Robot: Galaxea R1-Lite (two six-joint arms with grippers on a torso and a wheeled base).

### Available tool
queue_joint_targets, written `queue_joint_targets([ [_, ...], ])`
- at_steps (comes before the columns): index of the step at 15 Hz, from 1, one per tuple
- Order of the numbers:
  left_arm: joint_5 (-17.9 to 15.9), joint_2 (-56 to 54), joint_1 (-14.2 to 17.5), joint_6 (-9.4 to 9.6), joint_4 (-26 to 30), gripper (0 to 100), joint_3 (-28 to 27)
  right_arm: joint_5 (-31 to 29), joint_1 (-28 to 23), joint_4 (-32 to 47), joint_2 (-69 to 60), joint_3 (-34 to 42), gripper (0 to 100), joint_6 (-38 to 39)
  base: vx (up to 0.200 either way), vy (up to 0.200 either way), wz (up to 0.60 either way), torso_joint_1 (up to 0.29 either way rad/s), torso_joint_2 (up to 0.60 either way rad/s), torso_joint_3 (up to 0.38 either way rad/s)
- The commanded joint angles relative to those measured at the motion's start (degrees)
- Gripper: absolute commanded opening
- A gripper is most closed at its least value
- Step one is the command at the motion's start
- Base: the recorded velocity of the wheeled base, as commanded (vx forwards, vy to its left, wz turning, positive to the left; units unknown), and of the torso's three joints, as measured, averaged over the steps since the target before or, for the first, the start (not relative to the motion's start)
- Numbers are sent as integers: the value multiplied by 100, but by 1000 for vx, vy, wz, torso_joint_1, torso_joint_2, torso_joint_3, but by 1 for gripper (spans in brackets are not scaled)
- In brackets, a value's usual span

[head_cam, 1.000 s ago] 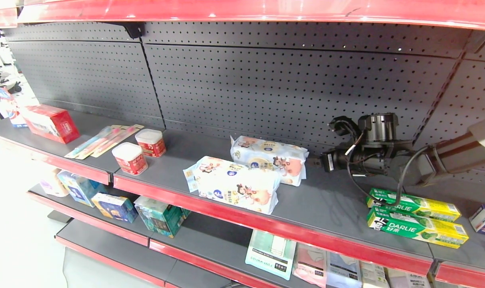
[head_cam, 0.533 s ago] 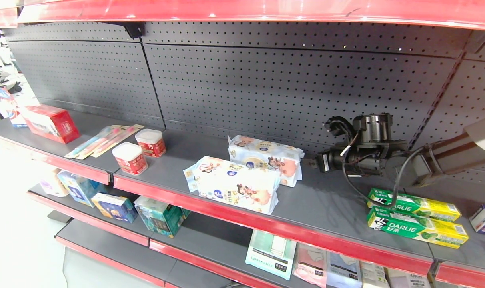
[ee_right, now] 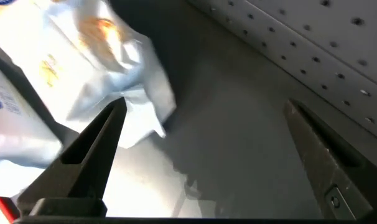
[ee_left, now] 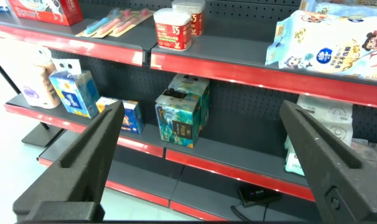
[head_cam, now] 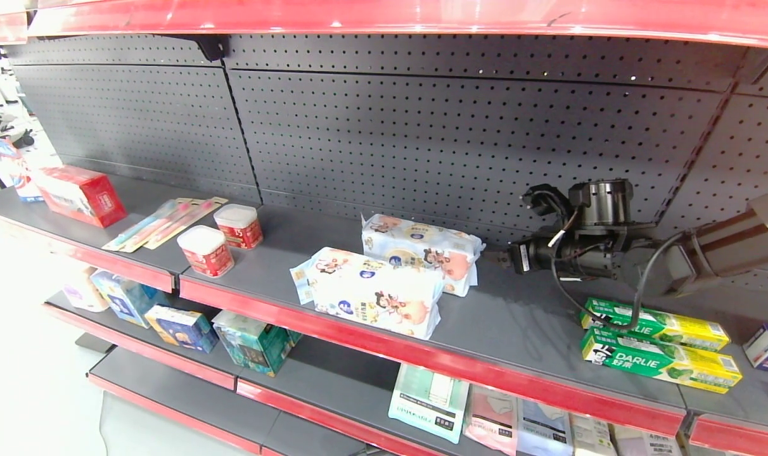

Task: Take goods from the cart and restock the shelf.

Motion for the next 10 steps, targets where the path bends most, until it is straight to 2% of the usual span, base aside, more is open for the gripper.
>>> queue_joint_targets([
  [1, 4, 7, 0, -1, -1, 100, 0, 15, -57, 11, -257, 287, 100, -15, 0, 0, 0, 0, 0, 0],
  [5, 4, 7, 0, -1, -1, 100, 0, 24, -14, 2, -468, 621, 100, -76, 0, 0, 0, 0, 0, 0],
  [10, 4, 7, 0, -1, -1, 100, 0, 15, 197, -7, -442, 533, 100, -32, 0, 0, 0, 0, 0, 0],
])
